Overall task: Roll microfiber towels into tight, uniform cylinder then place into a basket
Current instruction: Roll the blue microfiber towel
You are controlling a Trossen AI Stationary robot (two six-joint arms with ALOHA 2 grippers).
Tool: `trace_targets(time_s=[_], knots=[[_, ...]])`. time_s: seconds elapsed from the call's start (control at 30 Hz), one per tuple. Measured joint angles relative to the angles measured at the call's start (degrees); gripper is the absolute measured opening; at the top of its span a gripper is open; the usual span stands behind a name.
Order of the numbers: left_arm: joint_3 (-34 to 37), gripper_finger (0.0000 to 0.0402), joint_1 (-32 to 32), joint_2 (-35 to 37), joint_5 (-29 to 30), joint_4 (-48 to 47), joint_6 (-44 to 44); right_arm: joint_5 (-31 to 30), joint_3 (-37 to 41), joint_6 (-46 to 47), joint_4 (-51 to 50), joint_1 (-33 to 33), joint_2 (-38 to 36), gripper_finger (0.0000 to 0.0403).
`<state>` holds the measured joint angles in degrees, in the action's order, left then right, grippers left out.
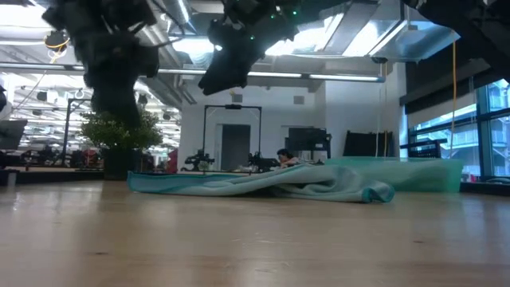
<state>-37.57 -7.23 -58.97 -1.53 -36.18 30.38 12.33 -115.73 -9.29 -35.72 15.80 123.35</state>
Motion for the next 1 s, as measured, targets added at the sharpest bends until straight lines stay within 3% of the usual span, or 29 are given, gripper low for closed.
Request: trace_targets(time_s=[0.3, 0.57, 1.0], knots=[[12.13, 0.0080, 2.53, 0.05, 0.78, 18.01, -6.94, 1.76, -0.34, -0.28, -0.16, -1.00, 0.00, 0.0185], [16.05, 0.0080, 2.54, 0.05, 1.96, 19.98, -6.75, 1.91, -0.34, -0.16, -0.19, -1.01, 0.00, 0.0184], [16.32, 0.0080, 2.54, -0.68, 3.70, 22.87, -3.89, 1.89, -0.34, -0.15, -0.20, -1.01, 0.00, 0.0184]])
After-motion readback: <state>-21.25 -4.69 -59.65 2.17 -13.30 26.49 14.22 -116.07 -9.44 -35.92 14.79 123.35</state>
